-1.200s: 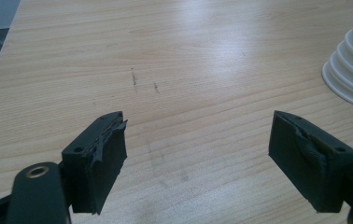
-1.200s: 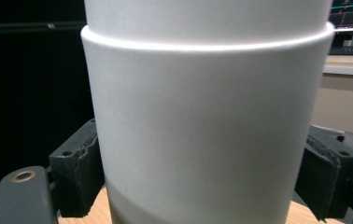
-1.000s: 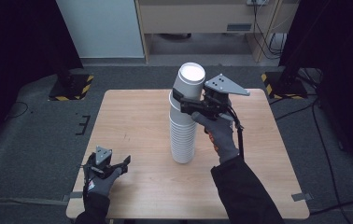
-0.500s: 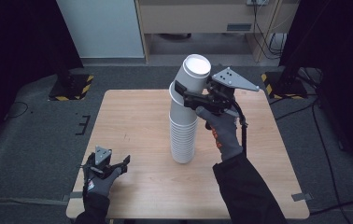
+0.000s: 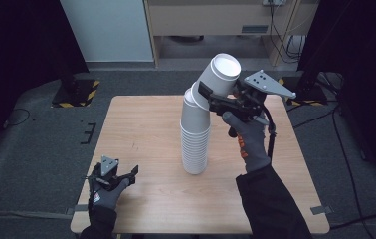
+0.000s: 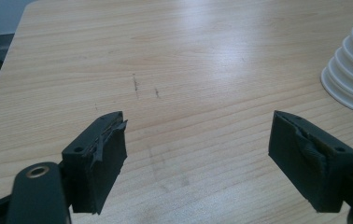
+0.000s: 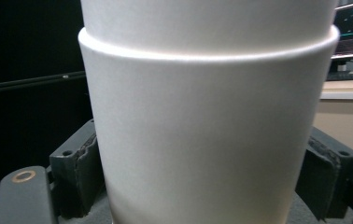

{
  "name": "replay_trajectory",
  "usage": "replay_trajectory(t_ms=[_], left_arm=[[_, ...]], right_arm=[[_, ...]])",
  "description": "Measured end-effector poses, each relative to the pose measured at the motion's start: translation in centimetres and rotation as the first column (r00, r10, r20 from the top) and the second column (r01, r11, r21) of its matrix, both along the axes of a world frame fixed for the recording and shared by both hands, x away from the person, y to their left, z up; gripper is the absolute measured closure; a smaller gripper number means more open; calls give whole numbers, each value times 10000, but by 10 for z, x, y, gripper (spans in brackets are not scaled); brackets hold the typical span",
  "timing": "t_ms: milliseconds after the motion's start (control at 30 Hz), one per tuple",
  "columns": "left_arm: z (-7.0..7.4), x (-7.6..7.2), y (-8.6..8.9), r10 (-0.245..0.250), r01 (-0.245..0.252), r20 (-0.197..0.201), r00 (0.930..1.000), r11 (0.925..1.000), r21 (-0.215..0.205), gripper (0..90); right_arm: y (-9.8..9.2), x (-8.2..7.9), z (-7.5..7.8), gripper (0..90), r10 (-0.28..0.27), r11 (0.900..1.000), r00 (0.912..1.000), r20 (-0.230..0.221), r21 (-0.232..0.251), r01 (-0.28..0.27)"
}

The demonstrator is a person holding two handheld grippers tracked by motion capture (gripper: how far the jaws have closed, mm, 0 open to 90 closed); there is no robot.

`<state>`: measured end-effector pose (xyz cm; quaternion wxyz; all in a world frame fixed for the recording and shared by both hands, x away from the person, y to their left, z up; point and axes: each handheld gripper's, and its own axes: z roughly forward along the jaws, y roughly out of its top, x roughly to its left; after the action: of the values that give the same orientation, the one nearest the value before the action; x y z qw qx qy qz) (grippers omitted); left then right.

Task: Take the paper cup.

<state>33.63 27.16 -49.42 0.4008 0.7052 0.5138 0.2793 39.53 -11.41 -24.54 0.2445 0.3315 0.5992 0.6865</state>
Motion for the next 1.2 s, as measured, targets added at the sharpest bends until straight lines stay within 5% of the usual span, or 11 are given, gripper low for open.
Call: replay_trajectory(t_ms=[467, 1200], left_arm=[[1, 0, 0, 8, -8, 78, 10000, 10000, -36, 182], [2, -1, -3, -106, 107, 215, 9997, 9999, -41, 183]], right_arm=[[-40, -13, -14, 160, -412, 9989, 9989, -224, 202, 416], [-81, -33, -76, 160, -699, 9969, 9897, -1246, 275, 739]])
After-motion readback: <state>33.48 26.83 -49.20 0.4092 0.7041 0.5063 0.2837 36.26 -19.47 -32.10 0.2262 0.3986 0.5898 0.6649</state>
